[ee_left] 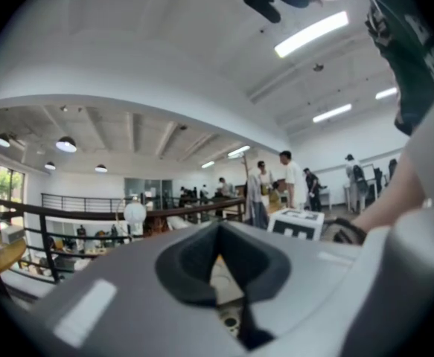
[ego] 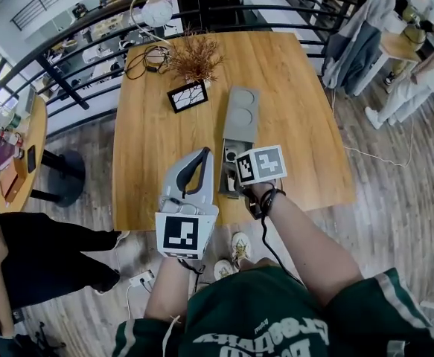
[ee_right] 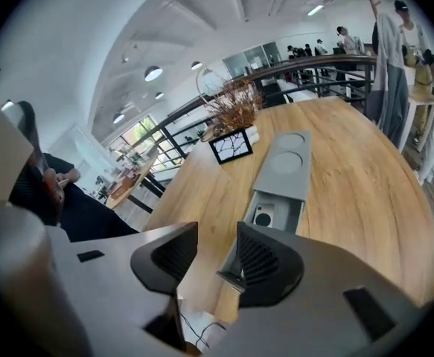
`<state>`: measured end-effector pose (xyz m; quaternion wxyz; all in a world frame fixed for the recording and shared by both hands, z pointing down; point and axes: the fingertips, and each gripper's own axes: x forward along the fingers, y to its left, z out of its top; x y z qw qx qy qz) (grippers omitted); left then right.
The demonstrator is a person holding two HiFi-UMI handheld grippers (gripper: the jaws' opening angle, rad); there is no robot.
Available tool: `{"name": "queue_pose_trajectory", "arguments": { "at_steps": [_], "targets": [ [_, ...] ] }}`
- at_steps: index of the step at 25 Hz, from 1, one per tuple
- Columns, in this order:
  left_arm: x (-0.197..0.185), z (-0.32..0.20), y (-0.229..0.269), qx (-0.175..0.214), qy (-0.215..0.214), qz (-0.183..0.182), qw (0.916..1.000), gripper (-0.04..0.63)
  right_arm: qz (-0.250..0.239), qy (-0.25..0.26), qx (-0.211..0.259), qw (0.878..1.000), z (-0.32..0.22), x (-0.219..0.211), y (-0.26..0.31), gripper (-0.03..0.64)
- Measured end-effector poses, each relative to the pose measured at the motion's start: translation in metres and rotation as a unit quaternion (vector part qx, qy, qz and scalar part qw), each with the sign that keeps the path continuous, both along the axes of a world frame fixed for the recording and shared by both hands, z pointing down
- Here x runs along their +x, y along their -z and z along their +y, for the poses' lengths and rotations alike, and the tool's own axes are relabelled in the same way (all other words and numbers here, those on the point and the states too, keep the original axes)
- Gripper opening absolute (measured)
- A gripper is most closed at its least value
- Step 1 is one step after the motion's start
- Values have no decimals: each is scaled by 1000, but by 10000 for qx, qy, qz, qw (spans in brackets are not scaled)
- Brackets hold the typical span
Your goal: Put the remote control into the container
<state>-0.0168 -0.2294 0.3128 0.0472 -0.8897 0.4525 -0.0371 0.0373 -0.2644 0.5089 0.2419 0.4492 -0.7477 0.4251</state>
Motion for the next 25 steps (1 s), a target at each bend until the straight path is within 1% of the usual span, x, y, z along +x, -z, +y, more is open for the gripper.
{"name": "queue_pose_trajectory", "arguments": {
  "at_steps": [2, 5, 7, 11, 16, 20, 25],
  "targets": [
    [6, 9, 3, 20, -39, -60, 10000, -2, -145, 122, 274, 9994, 4, 1, 18, 175],
    [8, 20, 8, -14, -64, -31, 10000, -2, -266, 355, 743, 9962, 9, 0, 46, 175],
    [5, 26, 13, 31, -86, -28, 10000, -2, -287, 540, 1095, 9921, 12, -4, 64, 175],
    [-2, 32, 19, 65, -91, -144, 9998, -2, -392, 820, 1731, 9807, 21, -9, 102, 175],
    [0, 36, 24, 23, -89, -86, 9999, -2, -437, 1114, 2501, 9608, 39, -17, 138, 175],
    [0, 43, 31, 42, -152, -28, 9999, -2, -613, 1175, 3286, 9351, 52, -18, 171, 170],
    [8, 55, 33, -14, -302, 88, 9995, -2, -748, 1289, 3832, 9116, 75, -14, 197, 163]
  ]
}}
